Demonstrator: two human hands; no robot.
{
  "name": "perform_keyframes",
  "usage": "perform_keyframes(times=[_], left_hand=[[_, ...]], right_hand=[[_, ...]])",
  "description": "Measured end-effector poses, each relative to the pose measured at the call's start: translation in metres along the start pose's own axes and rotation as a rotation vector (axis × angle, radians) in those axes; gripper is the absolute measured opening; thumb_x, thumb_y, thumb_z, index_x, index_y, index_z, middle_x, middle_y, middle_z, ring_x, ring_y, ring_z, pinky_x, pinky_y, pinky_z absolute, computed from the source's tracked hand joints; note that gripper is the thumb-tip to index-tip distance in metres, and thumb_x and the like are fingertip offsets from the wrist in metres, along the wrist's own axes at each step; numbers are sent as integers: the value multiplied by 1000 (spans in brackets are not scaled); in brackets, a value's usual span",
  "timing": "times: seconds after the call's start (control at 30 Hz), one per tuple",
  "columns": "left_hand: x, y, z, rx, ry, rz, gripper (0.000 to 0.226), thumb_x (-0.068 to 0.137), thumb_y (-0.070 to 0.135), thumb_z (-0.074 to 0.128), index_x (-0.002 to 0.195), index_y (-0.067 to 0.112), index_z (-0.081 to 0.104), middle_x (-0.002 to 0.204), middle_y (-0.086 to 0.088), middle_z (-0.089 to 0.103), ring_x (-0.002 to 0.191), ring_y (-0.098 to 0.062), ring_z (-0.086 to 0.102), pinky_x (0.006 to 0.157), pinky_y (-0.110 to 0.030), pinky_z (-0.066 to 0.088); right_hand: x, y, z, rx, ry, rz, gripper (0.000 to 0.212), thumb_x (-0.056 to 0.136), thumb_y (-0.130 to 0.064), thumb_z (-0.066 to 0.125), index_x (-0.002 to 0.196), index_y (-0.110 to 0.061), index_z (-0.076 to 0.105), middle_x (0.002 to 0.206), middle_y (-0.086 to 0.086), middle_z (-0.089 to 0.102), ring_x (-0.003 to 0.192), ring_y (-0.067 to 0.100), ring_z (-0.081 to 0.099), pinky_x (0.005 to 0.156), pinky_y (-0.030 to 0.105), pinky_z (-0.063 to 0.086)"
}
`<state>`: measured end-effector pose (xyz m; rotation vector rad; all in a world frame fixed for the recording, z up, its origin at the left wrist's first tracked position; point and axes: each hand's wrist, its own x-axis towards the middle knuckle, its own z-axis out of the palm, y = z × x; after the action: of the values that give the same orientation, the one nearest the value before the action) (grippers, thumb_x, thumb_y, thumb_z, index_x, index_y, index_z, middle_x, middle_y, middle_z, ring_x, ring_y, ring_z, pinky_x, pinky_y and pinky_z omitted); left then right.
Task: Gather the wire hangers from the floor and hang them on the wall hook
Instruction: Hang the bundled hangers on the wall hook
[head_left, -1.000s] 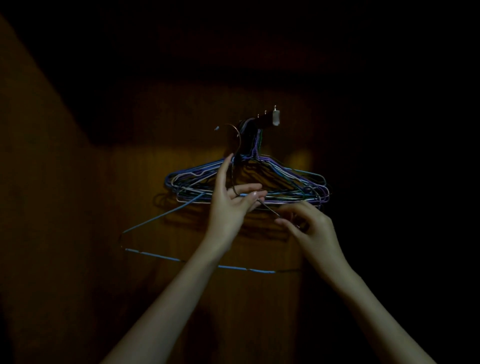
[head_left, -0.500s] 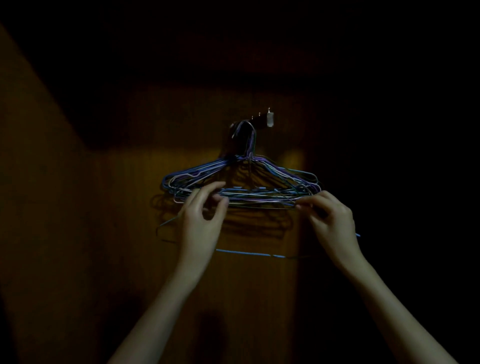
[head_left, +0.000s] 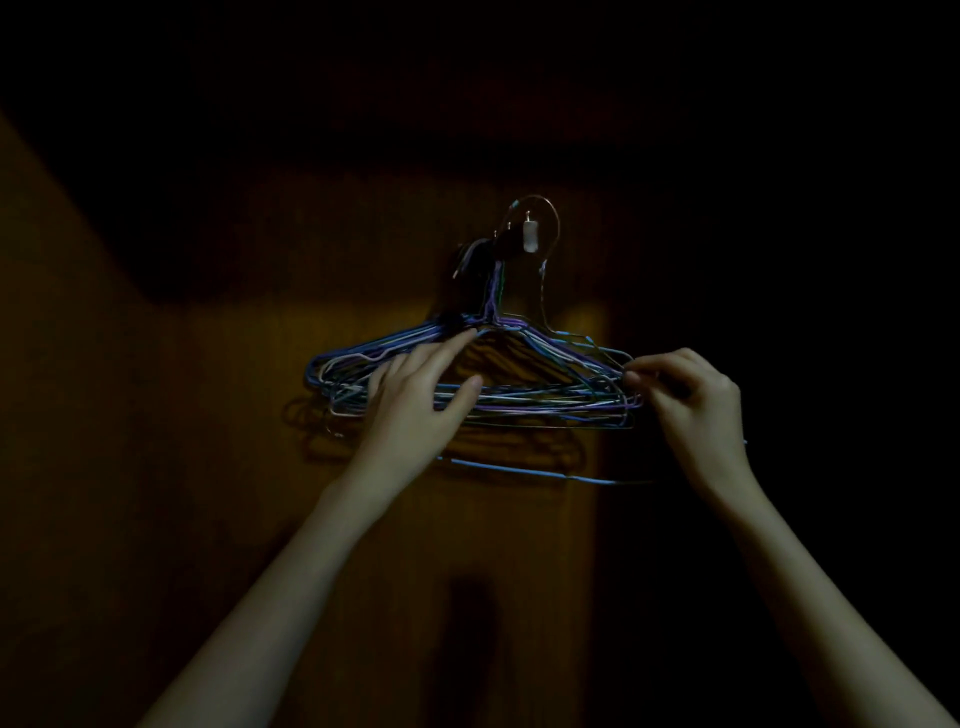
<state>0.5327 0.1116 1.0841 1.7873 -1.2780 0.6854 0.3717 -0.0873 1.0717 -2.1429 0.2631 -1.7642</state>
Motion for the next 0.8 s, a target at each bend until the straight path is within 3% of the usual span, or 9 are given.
perform_keyframes(times=[0.27, 0.4, 0.67, 0.8], left_hand=[[28, -20, 20, 56, 14, -84, 46, 97, 37, 44, 141, 36, 35, 144, 7, 42, 134, -14, 31, 110, -36, 12], [37, -33, 30, 82, 18, -128, 46, 97, 36, 44, 142, 31, 35, 145, 6, 40, 136, -16, 30, 112, -36, 12], [52, -54, 46, 192, 10, -175, 47, 98, 35, 43, 143, 26, 36, 144, 4, 40, 135, -17, 31, 111, -39, 15], [51, -65, 54, 261, 12, -174, 44, 96, 33, 44, 139, 27, 42, 140, 7, 42, 131, -14, 33, 109, -38, 16]], right_hand=[[32, 29, 36, -25, -26, 47, 7, 82, -16, 69, 87, -13, 73, 87, -3, 63, 85, 17, 62, 75, 40, 51], [44, 40, 57, -52, -36, 62, 7, 82, -21, 69, 87, -18, 72, 86, -10, 60, 82, 10, 59, 71, 35, 49], [59, 59, 86, -37, -97, 117, 6, 82, -20, 69, 87, -21, 72, 92, -4, 65, 83, 7, 56, 64, 18, 38], [59, 68, 96, -4, -134, 136, 5, 81, -17, 70, 82, -22, 70, 92, -5, 64, 87, 13, 58, 71, 32, 47]])
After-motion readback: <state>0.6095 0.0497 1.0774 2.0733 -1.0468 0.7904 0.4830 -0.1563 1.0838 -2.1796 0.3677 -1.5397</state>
